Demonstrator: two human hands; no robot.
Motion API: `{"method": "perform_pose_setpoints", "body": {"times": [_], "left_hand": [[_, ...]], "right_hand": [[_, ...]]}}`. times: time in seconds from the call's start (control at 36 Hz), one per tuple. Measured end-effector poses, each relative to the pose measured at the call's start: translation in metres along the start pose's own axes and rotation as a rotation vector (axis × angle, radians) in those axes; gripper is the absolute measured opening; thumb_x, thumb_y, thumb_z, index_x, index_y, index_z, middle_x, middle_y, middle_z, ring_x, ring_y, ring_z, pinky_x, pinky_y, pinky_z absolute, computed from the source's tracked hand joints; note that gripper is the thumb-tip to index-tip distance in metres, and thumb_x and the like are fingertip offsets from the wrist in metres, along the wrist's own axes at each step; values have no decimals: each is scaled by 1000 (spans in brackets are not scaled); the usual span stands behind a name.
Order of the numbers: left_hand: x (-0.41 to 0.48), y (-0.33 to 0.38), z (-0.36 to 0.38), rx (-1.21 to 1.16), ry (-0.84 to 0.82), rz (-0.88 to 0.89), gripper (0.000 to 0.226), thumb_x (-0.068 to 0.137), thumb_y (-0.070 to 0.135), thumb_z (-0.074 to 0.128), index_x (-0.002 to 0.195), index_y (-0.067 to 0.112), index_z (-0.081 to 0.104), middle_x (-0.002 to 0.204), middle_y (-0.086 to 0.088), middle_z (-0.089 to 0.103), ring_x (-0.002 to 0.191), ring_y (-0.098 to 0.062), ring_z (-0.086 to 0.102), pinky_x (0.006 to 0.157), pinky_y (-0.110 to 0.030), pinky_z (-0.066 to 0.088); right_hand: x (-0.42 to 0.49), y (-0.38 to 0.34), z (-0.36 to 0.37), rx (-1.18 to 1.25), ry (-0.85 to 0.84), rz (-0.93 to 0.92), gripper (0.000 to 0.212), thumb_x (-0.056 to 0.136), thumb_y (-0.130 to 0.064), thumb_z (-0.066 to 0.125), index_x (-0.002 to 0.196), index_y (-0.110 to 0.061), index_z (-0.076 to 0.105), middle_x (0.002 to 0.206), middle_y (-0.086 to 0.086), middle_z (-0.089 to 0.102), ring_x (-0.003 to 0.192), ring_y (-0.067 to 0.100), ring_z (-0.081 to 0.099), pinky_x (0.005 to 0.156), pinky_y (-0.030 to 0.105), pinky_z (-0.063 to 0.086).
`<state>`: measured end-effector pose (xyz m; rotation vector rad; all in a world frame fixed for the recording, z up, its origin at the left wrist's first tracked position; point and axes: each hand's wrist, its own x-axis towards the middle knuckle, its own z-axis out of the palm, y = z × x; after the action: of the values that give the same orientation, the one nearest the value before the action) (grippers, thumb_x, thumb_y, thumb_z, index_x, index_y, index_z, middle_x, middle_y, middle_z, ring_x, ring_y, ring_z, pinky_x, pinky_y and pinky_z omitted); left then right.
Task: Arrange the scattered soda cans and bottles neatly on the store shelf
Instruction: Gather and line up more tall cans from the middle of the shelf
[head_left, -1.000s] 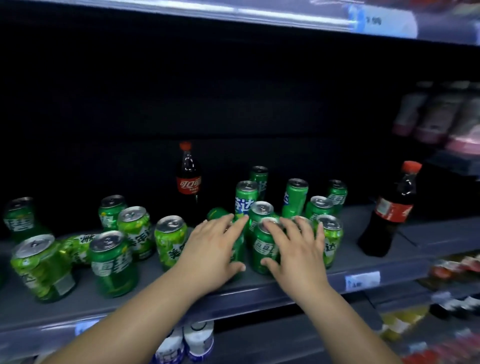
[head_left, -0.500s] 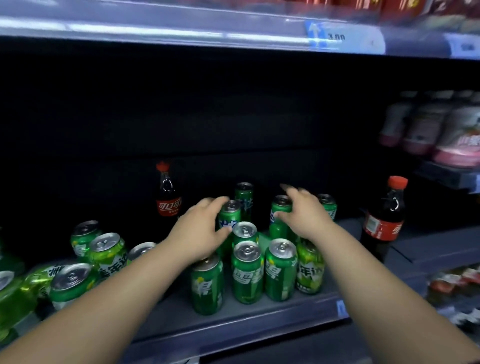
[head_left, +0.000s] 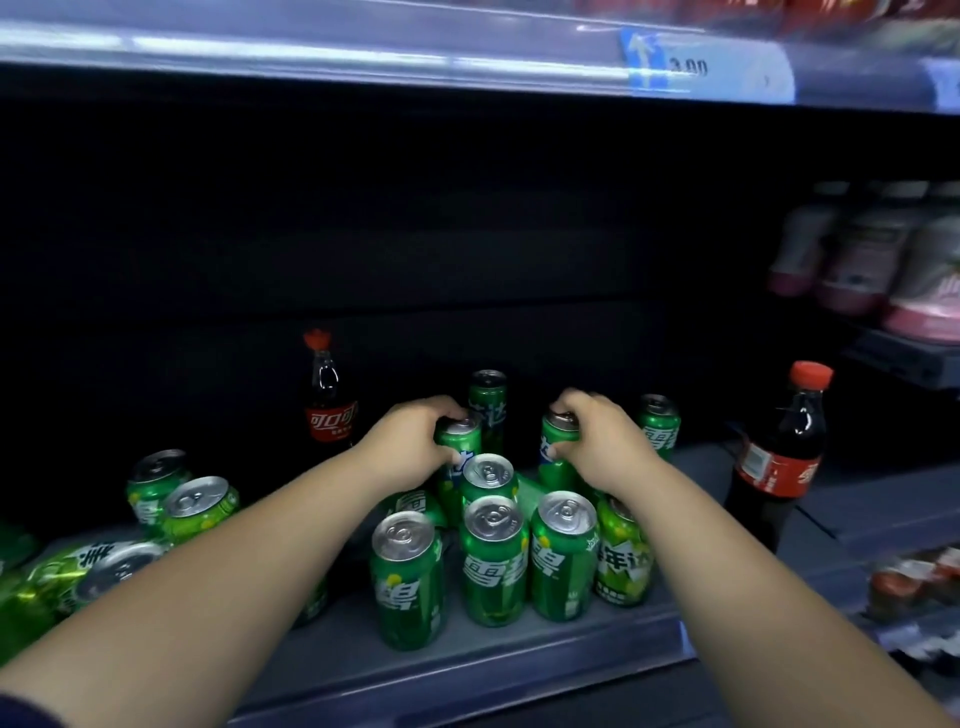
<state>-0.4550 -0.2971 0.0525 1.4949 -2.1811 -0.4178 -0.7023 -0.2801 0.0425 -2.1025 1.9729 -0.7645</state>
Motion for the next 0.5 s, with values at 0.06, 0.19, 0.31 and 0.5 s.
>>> {"method": "perform_pose_setpoints", "body": {"times": [0.06,0.19,0.31,0.5], "left_hand": [[-1,-2,-1,-37,22,3,54,76,17,81,126,21,61,127,4,63,117,-14,56,92,-20,40],[-12,-1,-22,-110,171,59,49,79,15,77,124,25,63,117,10,60,109,-8,55,88,-15,37],[-28,2,-65,-175,321,167,50,78,14,78,122,33,62,118,9,63,112,-8,57,97,-17,39],[-90,-13,-149,-269,453,190,49,73,27,72,121,30,64,121,5,66,115,-12,61,106,-39,45]], "right_hand": [[-3,-2,-1,17,20,-30,49,80,-28,81,124,-26,58,126,1,56,112,24,58,92,40,51],[-12,-16,-21,144,161,-150,50,80,-23,82,127,-24,62,124,-3,57,113,15,56,95,27,45],[-23,-54,-50,252,325,-287,46,77,-19,84,119,-25,65,111,-10,55,104,7,55,90,7,36],[-50,-142,-65,737,237,-465,50,78,-10,82,101,-49,59,105,-19,66,102,8,66,92,40,56]]}}
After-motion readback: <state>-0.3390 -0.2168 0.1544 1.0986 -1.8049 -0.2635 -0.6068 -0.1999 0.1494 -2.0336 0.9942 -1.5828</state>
